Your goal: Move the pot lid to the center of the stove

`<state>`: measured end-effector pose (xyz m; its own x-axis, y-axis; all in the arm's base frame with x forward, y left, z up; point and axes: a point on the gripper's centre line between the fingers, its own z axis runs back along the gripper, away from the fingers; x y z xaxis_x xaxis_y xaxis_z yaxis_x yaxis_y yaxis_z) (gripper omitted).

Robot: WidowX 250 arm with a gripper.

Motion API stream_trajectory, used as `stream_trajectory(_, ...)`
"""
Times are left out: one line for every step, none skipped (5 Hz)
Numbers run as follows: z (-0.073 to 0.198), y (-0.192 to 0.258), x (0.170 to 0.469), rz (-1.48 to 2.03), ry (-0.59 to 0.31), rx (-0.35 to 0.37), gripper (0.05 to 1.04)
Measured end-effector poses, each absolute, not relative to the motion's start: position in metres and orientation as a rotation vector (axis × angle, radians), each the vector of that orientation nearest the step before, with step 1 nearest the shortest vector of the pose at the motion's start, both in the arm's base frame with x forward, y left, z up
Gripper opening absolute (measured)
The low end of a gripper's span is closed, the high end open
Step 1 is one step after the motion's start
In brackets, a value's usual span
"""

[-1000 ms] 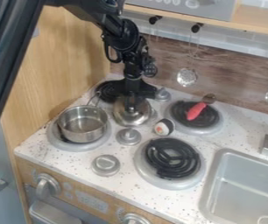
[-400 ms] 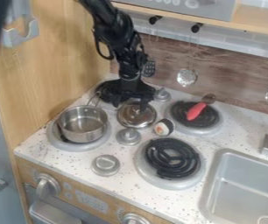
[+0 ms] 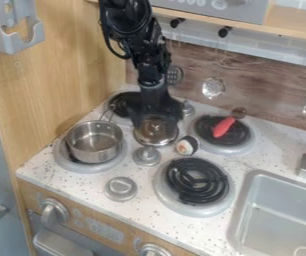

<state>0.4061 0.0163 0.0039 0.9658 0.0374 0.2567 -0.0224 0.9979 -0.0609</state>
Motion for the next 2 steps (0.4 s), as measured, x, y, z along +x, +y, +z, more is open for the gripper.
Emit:
stream_trajectory(0.001, -0.003, 0.396, -0.039, -0.194, -0.073, 0.998)
stream_trajectory(-0.006, -0.013, 0.386, -0.067, -0.161, -0.064, 0.998)
